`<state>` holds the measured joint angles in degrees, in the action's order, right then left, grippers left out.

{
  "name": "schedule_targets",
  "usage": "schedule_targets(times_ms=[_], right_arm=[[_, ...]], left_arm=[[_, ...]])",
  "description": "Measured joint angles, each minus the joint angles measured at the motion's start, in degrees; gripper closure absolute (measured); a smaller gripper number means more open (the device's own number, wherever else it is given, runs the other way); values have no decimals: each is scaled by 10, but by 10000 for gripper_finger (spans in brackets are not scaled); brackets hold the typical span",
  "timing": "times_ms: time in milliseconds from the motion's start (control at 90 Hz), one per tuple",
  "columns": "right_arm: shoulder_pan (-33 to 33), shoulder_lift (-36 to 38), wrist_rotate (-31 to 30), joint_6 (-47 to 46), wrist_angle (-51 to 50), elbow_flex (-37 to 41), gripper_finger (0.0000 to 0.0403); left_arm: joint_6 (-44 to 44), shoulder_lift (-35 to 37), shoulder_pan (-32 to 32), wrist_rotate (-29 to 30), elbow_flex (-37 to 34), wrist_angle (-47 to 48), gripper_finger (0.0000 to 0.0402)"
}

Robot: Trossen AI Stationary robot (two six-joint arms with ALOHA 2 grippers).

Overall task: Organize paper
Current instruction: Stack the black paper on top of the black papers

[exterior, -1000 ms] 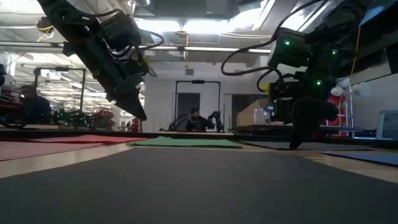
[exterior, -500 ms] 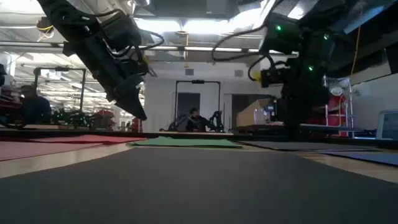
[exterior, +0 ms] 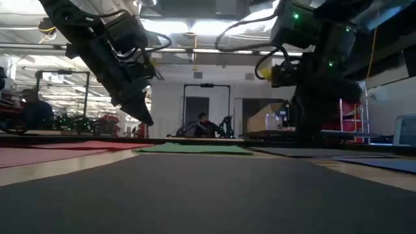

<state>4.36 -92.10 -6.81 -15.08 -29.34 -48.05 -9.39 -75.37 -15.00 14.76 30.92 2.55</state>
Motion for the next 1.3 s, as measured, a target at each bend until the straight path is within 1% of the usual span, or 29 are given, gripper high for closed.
schedule_targets(times_ms=[133,222,433,567,667,722,822,878,1033,1178,1256,1300], right_arm=[[-2,-25,-9,-3,0,0,252],[-2,-32,-25,-3,-3,-2,252],[-2,-34,-57,-4,-8,-2,253],[-2,-34,-64,-4,-18,-2,258],[-2,-34,-66,-3,-25,-2,287],[-2,-34,-65,-1,-27,-2,315],[-2,-34,-65,0,-29,-1,378],[-2,-34,-66,3,-29,-1,394],[-3,-33,-47,3,-28,-1,394],[-2,-16,-6,-10,-34,0,400],[-2,-2,-4,-19,-43,0,391],[-2,2,-15,-26,-50,0,381]], left_arm=[[0,0,0,0,0,0,402],[0,0,0,0,0,1,402],[5,0,0,0,0,0,402],[5,0,0,0,0,2,402],[5,0,0,0,0,3,402],[5,0,0,0,0,3,402],[5,0,0,0,0,3,402],[5,0,0,0,0,3,402],[4,0,0,0,0,3,402],[4,0,0,0,0,3,402],[4,0,0,0,0,3,402],[4,0,0,0,0,3,402]])
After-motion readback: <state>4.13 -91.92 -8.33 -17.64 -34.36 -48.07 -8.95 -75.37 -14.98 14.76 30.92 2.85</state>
